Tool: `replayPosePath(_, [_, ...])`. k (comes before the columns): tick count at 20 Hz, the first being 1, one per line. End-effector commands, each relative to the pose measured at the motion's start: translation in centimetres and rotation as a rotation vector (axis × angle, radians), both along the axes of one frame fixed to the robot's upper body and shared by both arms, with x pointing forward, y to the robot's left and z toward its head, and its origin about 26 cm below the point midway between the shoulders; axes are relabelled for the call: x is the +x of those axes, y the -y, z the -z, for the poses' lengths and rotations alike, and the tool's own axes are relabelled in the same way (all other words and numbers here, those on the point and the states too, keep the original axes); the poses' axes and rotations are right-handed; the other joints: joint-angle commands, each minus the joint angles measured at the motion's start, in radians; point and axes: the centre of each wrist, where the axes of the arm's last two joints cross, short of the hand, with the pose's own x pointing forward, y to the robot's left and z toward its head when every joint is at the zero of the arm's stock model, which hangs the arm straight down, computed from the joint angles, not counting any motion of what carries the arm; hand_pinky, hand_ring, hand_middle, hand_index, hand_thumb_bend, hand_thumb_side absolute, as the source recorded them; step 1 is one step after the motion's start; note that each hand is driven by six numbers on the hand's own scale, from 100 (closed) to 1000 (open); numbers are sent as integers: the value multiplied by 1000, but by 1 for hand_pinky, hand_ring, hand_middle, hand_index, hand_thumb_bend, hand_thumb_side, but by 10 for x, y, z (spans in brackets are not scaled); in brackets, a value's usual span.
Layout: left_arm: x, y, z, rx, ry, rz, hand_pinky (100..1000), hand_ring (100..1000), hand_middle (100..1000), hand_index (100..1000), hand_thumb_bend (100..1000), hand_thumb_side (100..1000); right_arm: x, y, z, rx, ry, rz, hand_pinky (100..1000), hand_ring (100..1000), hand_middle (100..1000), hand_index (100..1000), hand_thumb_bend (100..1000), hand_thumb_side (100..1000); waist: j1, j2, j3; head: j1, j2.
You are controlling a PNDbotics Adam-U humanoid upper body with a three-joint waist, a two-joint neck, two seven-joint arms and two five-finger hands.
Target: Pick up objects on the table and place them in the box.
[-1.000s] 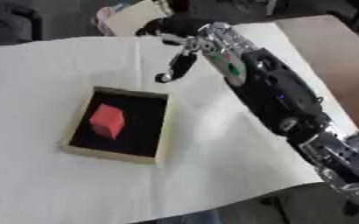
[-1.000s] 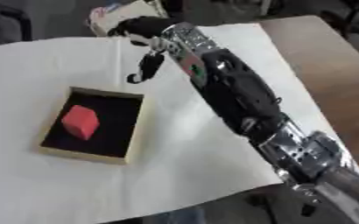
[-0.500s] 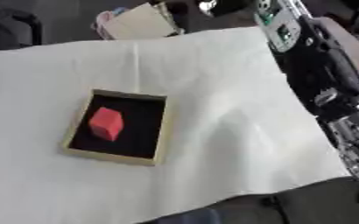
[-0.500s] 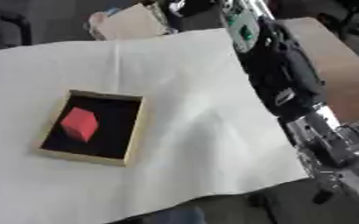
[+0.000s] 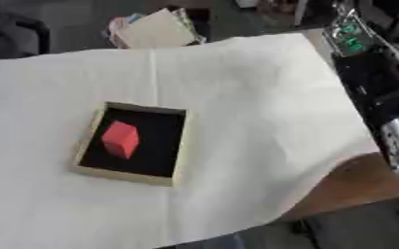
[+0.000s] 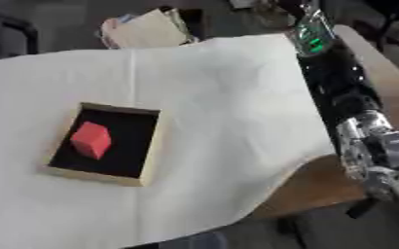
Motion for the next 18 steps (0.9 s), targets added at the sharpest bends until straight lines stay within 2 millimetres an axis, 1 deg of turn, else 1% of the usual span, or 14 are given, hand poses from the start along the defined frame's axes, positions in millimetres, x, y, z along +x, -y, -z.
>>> replayPosePath(1, [-2,-5,-8,29,19,-13,820,603,627,816,209,461,-6,19,0,38,52,68,442,648,653,867,258,363,-2,-17,4,4,5])
replayPosePath(3, [-2,-5,-8,30,19,-12,820,603,627,816,215,448,-8,21,8,54,60,73,442,648,652,867,245,354,-2,-18,3,3,5])
replayPosePath(4, [-2,-4,-8,28,19,-13,820,603,627,816,209,462,-9,21,10,59,64,73,441,648,651,867,253,367,-2,-17,5,4,5])
replayPosePath(6, [-2,-4,-8,29,19,-12,820,603,627,816,209,461,-11,22,14,68,72,73,441,648,651,868,250,369,-1,-18,7,4,5])
replayPosePath(18, [-2,-5,-7,31,19,-12,820,602,627,815,209,460,-15,24,26,94,78,66,439,645,644,866,249,383,2,-26,12,4,5])
